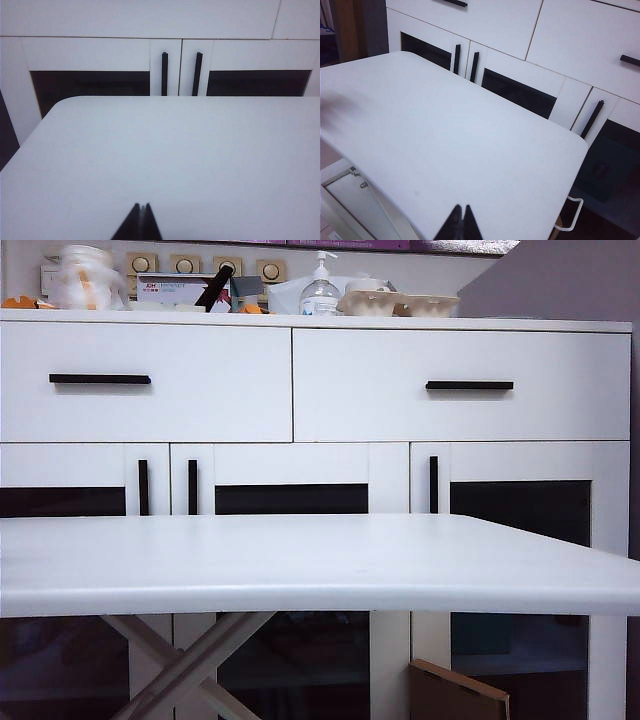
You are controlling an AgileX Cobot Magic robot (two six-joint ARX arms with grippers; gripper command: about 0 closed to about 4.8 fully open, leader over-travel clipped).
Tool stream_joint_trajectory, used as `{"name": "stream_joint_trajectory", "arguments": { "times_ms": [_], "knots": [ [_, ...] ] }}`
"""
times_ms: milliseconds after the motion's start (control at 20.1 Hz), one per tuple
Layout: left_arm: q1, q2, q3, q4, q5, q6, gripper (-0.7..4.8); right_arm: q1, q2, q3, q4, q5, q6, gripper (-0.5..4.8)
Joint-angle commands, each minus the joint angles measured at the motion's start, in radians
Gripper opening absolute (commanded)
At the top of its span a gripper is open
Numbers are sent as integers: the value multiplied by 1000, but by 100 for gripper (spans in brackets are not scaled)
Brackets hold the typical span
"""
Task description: Pick up a can of beer from the white table, open the left drawer, place the beer inside the drawer, and finally close the drawer.
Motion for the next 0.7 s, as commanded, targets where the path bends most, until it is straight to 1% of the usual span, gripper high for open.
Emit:
{"name": "stream_joint_trajectory", "arguments": {
  "times_ms": [50,448,498,598,647,697],
  "knots": [
    [-1,1,2,6,-1,-3,-4,0,1,5,13,0,3,-1],
    [-1,1,2,6,0,-3,-4,-1,0,2,15,0,2,-1],
    [-1,1,2,5,0,-3,-4,-2,1,-6,37,20,-16,-1],
    [-1,1,3,3,0,-3,-4,-28,0,-64,176,156,-28,-1],
    [-1,1,2,3,-1,-3,-4,-70,0,-110,278,198,-28,0],
    [-1,1,2,3,-1,-3,-4,-117,2,-154,375,201,-28,-1]
  ]
}}
